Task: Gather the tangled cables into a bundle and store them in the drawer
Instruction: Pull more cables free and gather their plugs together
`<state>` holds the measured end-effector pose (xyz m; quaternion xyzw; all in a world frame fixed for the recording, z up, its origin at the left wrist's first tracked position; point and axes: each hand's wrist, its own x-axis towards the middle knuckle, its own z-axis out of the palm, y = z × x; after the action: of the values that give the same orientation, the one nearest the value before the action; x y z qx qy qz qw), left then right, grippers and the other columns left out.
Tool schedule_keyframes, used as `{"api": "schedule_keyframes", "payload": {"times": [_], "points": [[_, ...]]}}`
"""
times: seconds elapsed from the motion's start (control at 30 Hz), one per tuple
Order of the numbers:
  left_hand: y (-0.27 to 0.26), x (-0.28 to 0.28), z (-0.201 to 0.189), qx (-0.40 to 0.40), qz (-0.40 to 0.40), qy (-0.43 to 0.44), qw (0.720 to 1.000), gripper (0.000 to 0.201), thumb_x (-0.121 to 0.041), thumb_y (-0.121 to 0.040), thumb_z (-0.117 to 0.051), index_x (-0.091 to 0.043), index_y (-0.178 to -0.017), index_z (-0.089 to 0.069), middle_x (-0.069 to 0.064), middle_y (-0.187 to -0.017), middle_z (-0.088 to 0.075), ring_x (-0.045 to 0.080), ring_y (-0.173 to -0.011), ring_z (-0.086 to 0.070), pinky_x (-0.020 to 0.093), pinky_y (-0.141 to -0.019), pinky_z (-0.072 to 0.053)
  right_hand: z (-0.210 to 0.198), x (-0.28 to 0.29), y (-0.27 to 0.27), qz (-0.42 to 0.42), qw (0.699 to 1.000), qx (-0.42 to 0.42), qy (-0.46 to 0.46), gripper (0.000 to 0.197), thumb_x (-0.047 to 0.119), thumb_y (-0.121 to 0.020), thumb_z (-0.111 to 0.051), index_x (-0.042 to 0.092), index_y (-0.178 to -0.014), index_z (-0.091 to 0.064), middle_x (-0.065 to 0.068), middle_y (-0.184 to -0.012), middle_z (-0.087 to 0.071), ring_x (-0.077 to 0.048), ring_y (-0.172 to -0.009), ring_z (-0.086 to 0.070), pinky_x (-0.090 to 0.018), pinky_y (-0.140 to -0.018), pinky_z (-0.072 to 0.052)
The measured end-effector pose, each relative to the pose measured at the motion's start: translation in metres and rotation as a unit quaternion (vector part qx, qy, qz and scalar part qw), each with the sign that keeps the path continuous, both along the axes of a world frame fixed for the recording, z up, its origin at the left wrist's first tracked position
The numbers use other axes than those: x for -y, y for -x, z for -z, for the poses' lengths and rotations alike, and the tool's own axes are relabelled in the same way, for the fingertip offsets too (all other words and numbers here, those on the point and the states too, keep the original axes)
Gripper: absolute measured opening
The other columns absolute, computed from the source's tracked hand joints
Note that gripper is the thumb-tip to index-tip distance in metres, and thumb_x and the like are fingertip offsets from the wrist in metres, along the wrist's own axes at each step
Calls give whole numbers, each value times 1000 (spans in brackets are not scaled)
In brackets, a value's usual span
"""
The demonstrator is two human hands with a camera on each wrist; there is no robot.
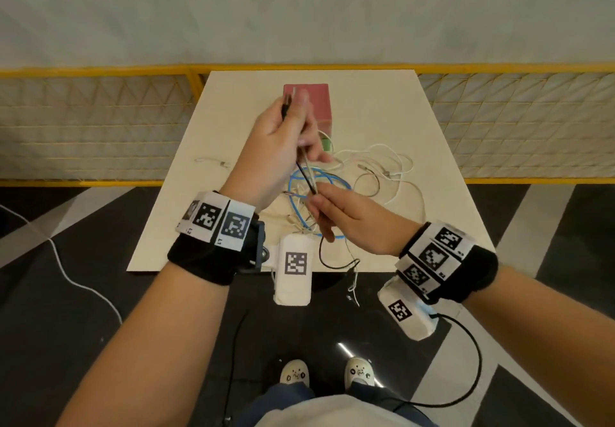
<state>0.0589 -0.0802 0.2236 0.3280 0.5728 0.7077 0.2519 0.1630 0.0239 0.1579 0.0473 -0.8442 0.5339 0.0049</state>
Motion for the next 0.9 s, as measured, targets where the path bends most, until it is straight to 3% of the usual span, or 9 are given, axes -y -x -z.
{"api": "schedule_keyframes", "payload": {"times": [0.1, 0.17, 0.27, 0.33, 0.43, 0.53, 0.7, 0.8, 0.9], "points": [[18, 18, -1, 59, -27, -30, 997, 24, -23, -108, -29, -17, -94, -47, -11, -50, -27, 4, -40, -18, 13, -39, -19, 46, 2, 1, -98, 978, 109, -146, 21, 25, -102, -30, 16, -90, -44, 4, -80, -52, -14, -73, -61, -31, -76, -48], [24, 30, 1, 68, -33, -8, 997, 19, -24, -108, -30, -19, -109, -48, -10, -50, -25, 3, -39, -14, 11, -40, -16, 66, 4, -3, -168, 946, 185, -205, 10, 17, -97, -44, 18, -103, -53, 0, -93, -61, -13, -86, -58, -30, -86, -46], [26, 43, 9, 95, -48, 49, 993, 18, -23, -107, -34, -17, -116, -47, -8, -48, -25, 4, -38, -15, 11, -39, -14, 81, -2, 3, -201, 902, 258, -282, 56, -3, -81, -53, 17, -133, -45, -3, -128, -53, -15, -116, -49, -33, -105, -38], [25, 48, 16, 112, -49, 82, 989, 17, -22, -105, -38, -12, -114, -47, -7, -46, -26, 5, -36, -16, 13, -38, -12, 90, -8, 18, -160, 898, 283, -296, 65, -9, -80, -47, 15, -140, -38, -8, -139, -42, -23, -128, -42, -37, -109, -35], [22, 52, 26, 118, -35, 115, 986, 14, -24, -103, -44, -13, -111, -47, -6, -46, -26, 6, -36, -16, 15, -37, -12, 112, -10, 43, -65, 918, 272, -281, 58, -12, -81, -40, 14, -133, -47, -13, -131, -37, -32, -116, -51, -39, -100, -43], [23, 54, 34, 131, -36, 136, 981, 14, -23, -103, -45, -10, -107, -49, -6, -47, -26, 6, -38, -16, 16, -35, -13, 135, -8, 61, -9, 924, 252, -289, 55, -11, -82, -47, 18, -129, -50, -11, -128, -34, -31, -105, -54, -36, -91, -48], [27, 63, 29, 171, -1, 127, 977, 26, -23, -107, -34, -11, -91, -51, -6, -50, -29, 4, -38, -17, 13, -34, -13, 167, 4, 71, -39, 887, 260, -380, 48, -3, -89, -47, 21, -130, -50, -13, -122, -51, -29, -107, -55, -26, -79, -38], [30, 68, 25, 177, 19, 117, 977, 27, -25, -106, -33, -15, -85, -47, -5, -53, -32, 4, -39, -17, 13, -35, -13, 165, 5, 78, -40, 881, 265, -391, 22, 5, -88, -49, 9, -107, -61, -13, -105, -56, -27, -93, -53, -28, -77, -38], [30, 71, 30, 127, 5, 135, 983, 23, -25, -105, -39, -13, -90, -53, -5, -51, -27, 6, -40, -16, 14, -36, -13, 164, 3, 79, -44, 896, 207, -390, 9, 16, -91, -48, 15, -97, -55, -10, -103, -52, -26, -90, -52, -31, -80, -41]]}}
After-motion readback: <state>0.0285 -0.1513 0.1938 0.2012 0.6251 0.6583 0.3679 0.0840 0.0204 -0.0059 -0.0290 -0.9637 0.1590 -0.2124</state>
